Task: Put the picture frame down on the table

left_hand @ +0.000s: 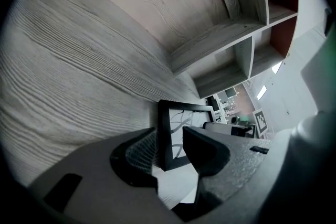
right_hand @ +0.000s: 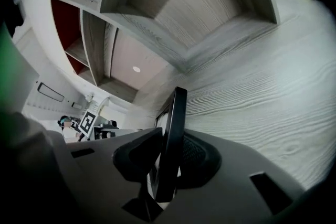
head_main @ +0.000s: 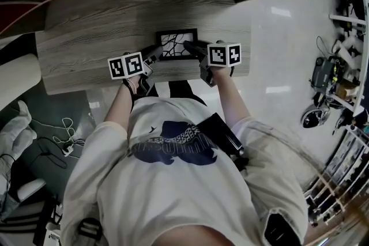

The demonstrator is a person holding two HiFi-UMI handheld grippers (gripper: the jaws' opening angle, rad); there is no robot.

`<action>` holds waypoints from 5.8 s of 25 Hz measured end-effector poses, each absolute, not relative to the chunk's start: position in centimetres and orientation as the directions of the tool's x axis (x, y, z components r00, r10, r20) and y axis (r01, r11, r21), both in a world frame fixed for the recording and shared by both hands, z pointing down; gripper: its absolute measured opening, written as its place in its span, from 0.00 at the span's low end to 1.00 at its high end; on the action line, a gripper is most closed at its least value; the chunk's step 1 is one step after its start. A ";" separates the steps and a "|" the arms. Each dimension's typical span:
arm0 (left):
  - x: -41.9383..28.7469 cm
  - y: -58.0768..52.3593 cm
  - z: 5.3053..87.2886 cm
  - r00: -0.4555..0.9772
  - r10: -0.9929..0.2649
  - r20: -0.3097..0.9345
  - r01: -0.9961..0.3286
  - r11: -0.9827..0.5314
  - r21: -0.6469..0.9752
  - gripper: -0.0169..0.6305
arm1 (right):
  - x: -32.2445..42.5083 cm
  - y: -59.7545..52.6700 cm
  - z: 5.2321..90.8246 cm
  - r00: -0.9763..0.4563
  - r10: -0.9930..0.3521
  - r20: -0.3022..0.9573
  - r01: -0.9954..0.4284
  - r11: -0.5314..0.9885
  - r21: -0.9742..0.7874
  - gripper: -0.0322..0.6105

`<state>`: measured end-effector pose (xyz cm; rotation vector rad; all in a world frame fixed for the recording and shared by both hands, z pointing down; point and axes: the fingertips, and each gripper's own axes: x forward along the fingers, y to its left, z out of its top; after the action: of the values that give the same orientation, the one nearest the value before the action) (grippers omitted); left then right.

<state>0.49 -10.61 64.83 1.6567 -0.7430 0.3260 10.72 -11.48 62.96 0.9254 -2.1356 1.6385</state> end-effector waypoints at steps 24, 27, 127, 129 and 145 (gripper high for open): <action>0.8 -10.1 66.5 0.603 -0.191 0.775 -0.798 -0.129 0.589 0.21 | 10.8 -11.6 62.7 -0.697 -0.327 0.638 -0.713 0.226 -0.664 0.21; 1.2 -10.1 66.4 0.598 -0.194 0.778 -0.801 -0.123 0.585 0.15 | 10.9 -11.6 62.6 -0.684 -0.339 0.646 -0.725 0.221 -0.652 0.22; -2.7 -18.2 31.8 0.466 -0.880 -0.096 -0.884 -0.458 -0.091 0.04 | 16.2 -15.2 31.6 -0.253 -0.967 0.012 -0.961 0.253 0.113 0.05; -2.5 -18.4 31.7 0.465 -0.880 -0.098 -0.884 -0.456 -0.101 0.04 | 16.4 -15.3 31.2 -0.251 -0.968 0.004 -0.962 0.250 0.112 0.05; -2.0 -18.2 32.9 0.471 -0.878 -0.084 -0.879 -0.459 -0.126 0.04 | 16.5 -14.8 31.7 -0.228 -0.974 0.009 -0.960 0.226 0.163 0.05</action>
<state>-1.99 -18.21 32.89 2.8218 -1.6994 -0.0116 16.46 -14.84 31.73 1.8802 -2.3724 -0.1859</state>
